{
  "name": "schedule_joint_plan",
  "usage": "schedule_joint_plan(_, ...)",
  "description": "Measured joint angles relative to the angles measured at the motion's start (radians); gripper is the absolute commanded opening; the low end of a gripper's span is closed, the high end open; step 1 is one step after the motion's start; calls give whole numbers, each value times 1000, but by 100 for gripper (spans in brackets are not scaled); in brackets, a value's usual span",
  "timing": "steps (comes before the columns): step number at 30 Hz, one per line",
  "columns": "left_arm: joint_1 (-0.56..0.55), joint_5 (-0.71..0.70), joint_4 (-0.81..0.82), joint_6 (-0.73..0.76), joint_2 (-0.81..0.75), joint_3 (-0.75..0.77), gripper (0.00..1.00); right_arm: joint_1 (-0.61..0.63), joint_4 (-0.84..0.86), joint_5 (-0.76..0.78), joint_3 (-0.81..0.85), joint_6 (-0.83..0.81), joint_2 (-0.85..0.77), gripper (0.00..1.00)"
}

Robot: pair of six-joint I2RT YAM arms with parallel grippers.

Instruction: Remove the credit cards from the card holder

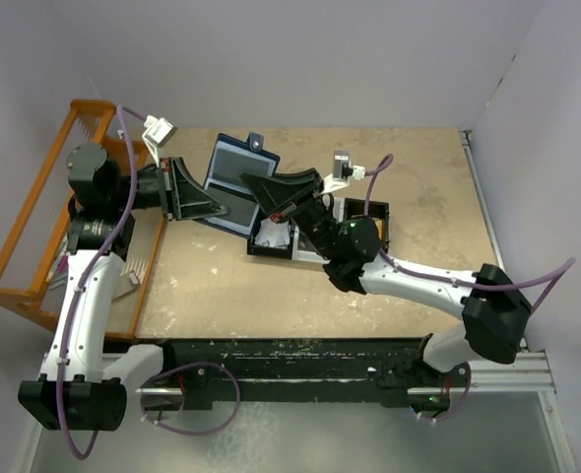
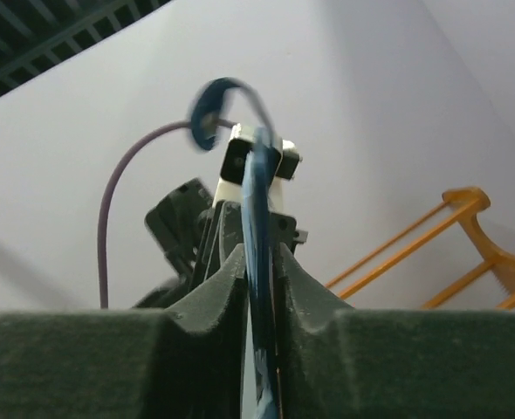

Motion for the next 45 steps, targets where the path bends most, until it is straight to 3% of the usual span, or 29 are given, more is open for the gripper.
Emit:
schedule_joint_plan(4, 10, 21, -273, 210, 58, 103, 0, -48, -90, -78, -40, 21, -64, 47)
schedule_joint_plan(8, 19, 3, -558, 452, 130, 213, 0, -238, -322, -366, 40, 13, -116, 53)
schedule_joint_plan(10, 21, -7, -673, 549, 150, 237, 0, -291, -497, -478, 140, -45, -109, 54)
schedule_joint_plan(15, 22, -26, -880, 716, 166, 252, 0, -285, -891, -654, 320, -235, -92, 55)
schedule_joint_plan(23, 23, -51, -1008, 823, 168, 260, 0, -280, -1168, -706, 388, -393, -41, 49)
schedule_joint_plan(25, 23, -72, -1035, 848, 171, 269, 0, -280, -1193, -703, 398, -414, -31, 44)
schedule_joint_plan(28, 23, -104, -1075, 892, 181, 284, 0, -279, -1202, -704, 405, -432, -26, 27)
schedule_joint_plan(32, 23, -154, -1132, 973, 206, 311, 29, -277, -1186, -748, 405, -414, -23, 0)
schedule_joint_plan(35, 24, -159, -1151, 1017, 217, 325, 49, -276, -1136, -776, 390, -370, -24, 0)
schedule_joint_plan(38, 24, -136, -1152, 1040, 210, 327, 63, -277, -999, -776, 318, -271, -39, 0)
schedule_joint_plan(41, 24, -100, -1074, 1002, 172, 304, 67, -277, -832, -740, 196, -141, -78, 0)
schedule_joint_plan(45, 24, -42, -834, 829, 61, 187, 68, -265, -609, -628, -1, 27, -155, 0)
